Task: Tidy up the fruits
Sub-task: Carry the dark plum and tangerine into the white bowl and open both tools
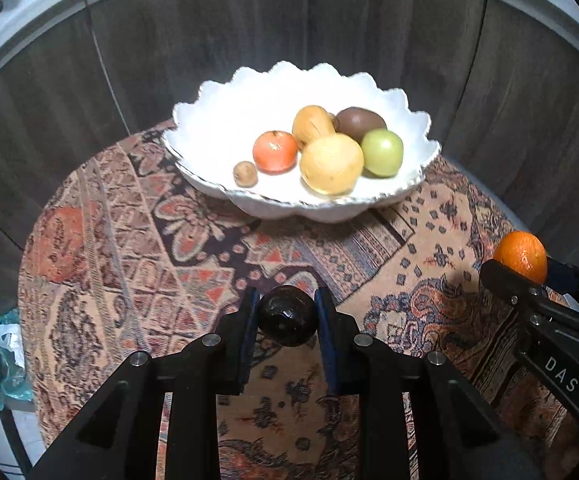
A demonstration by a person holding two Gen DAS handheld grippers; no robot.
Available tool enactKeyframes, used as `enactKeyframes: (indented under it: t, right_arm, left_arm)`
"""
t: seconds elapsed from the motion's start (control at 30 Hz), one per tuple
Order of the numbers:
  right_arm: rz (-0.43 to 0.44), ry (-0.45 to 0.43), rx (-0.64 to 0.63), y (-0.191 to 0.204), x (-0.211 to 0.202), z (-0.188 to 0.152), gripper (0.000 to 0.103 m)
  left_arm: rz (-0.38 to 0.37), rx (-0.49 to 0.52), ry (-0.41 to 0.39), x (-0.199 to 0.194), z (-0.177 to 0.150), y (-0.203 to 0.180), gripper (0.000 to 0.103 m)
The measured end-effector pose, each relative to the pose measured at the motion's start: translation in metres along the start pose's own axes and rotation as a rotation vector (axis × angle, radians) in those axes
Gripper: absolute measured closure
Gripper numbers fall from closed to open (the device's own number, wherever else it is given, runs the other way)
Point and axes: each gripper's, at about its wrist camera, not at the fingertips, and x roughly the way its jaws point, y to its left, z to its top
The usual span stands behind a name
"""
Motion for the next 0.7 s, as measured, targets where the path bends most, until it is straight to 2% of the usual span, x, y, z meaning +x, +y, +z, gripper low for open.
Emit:
enactKeyframes:
  t: [0.33, 0.7]
  right_arm:
    - [0.025, -0.071, -0.033, 0.015, -0.02, 0.034, 0.057]
    - [0.049, -0.139, -0.069, 0.032, -0.023, 0.084, 0.057]
  left_arm:
    - [0.007, -0.018, -0.05, -0.018, 0.025, 0.011, 0.075]
    - [0.01, -0.032, -0.111, -0.024, 0.072, 0.027, 0.075]
